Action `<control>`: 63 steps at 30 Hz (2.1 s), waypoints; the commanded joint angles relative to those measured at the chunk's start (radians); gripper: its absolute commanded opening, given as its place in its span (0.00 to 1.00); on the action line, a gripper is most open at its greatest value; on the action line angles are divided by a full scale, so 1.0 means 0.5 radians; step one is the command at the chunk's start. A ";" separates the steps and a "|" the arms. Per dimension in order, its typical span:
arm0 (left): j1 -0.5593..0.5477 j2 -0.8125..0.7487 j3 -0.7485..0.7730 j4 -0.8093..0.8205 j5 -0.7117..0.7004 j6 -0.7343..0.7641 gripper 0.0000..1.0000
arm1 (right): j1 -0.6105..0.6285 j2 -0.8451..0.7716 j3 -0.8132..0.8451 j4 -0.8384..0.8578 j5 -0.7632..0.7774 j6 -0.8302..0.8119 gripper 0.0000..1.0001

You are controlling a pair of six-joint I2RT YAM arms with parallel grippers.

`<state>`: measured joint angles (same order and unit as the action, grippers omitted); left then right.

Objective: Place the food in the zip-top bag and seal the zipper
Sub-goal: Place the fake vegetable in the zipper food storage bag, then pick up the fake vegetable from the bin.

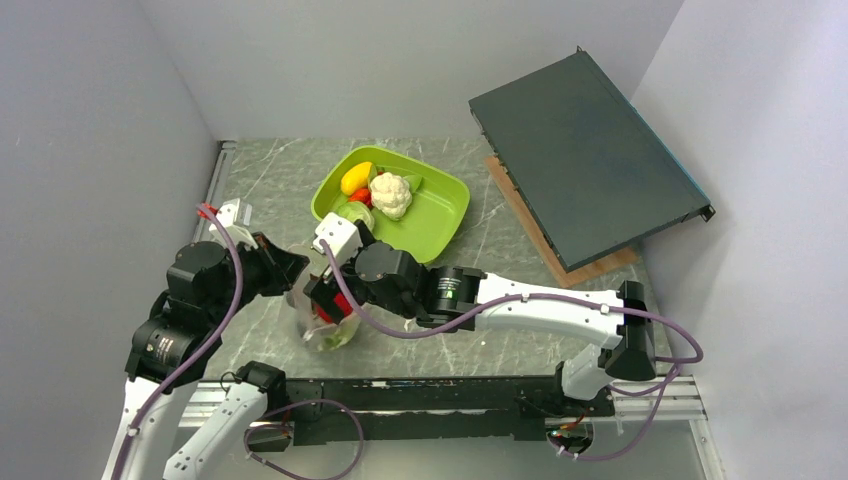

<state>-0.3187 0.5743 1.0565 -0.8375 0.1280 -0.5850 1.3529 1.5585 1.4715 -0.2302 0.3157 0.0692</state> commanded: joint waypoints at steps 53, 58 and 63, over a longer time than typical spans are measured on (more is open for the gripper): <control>0.000 -0.372 -0.608 0.343 -0.988 0.835 0.00 | -0.954 1.376 1.103 0.224 0.039 0.114 0.95; 0.000 -0.361 -0.598 0.332 -1.054 0.829 0.00 | -0.956 1.574 1.282 0.199 -0.336 0.219 0.99; -0.001 -0.355 -0.601 0.327 -1.136 0.822 0.00 | -0.961 1.688 1.338 0.109 -0.444 0.224 0.99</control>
<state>-0.3187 0.3950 0.7555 -0.7204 -0.3840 -0.1780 0.8730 2.3749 2.0857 -0.1390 0.1864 0.1638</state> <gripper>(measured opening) 0.012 0.989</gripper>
